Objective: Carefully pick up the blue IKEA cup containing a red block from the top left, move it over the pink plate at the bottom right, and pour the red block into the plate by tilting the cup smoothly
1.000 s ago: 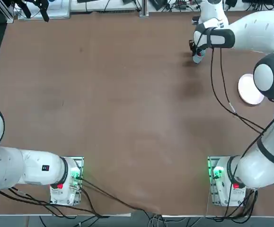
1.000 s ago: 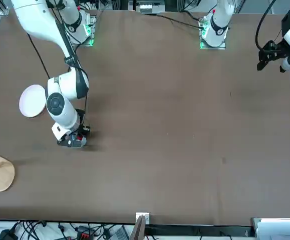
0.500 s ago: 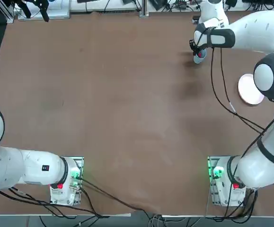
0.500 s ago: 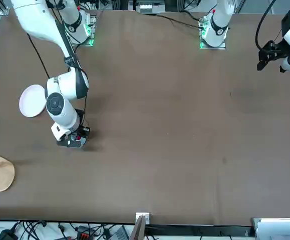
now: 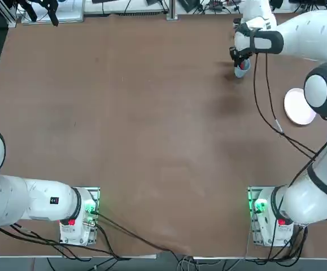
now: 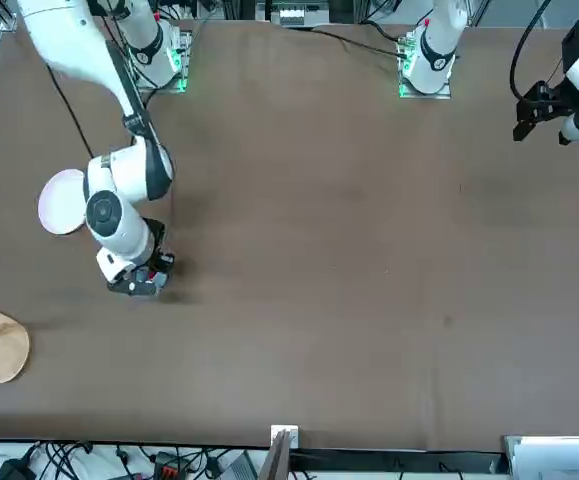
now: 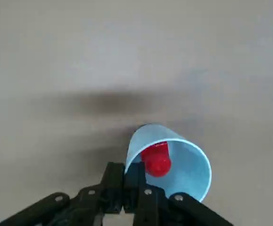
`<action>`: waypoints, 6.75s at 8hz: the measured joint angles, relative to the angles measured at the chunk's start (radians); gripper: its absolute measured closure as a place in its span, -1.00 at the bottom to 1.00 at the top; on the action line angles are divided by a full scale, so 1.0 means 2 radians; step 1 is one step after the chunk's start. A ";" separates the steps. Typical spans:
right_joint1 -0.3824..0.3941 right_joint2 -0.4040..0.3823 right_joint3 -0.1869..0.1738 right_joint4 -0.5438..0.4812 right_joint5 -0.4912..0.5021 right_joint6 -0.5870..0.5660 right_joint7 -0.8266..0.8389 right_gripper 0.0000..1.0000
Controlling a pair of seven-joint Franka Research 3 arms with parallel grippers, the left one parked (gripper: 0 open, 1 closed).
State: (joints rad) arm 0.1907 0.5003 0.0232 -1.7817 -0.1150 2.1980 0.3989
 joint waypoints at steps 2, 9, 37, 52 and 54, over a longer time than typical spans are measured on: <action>-0.012 -0.007 0.000 0.045 0.038 -0.082 -0.020 0.96; -0.102 -0.126 -0.003 0.019 0.063 -0.173 -0.139 0.96; -0.497 -0.002 -0.006 0.009 0.357 -0.456 -0.664 0.96; -0.543 0.156 -0.005 0.120 0.400 -0.577 -0.709 0.96; -0.550 0.163 -0.005 0.129 0.413 -0.605 -0.710 0.96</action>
State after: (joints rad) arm -0.9084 0.8272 0.0124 -1.5241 0.7105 0.9873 -1.0205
